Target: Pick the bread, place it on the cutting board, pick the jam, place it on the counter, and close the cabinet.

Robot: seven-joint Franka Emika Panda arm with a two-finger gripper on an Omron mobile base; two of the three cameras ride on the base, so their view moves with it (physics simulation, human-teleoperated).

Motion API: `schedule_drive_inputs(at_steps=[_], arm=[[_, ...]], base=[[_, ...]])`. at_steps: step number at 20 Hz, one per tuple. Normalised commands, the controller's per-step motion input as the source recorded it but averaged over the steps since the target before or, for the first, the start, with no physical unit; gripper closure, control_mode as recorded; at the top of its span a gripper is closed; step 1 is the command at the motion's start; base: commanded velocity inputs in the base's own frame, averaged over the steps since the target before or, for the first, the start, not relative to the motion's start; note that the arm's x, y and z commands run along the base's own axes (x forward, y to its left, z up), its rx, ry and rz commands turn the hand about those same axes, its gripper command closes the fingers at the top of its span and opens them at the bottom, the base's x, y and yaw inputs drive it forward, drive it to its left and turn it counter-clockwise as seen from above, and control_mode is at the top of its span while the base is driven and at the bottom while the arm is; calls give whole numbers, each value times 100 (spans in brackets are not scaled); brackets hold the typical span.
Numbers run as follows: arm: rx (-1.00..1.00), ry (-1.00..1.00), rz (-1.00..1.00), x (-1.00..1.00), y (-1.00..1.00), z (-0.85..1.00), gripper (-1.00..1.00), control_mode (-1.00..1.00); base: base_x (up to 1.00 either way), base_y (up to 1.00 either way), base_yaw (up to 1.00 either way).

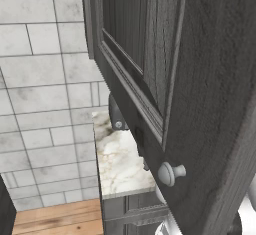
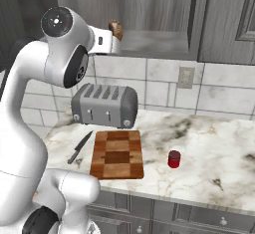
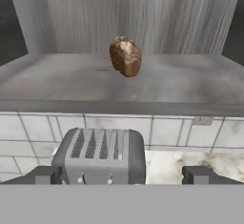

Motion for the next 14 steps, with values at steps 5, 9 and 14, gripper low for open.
schedule_drive_inputs(at_steps=[5,9,14], arm=[[0,0,0,26,0,0,-100,-100],[0,-1,0,25,0,0,-100,-100],[0,-3,1,28,0,0,-100,-100]], base=[[0,0,0],[0,0,0],[0,0,0]])
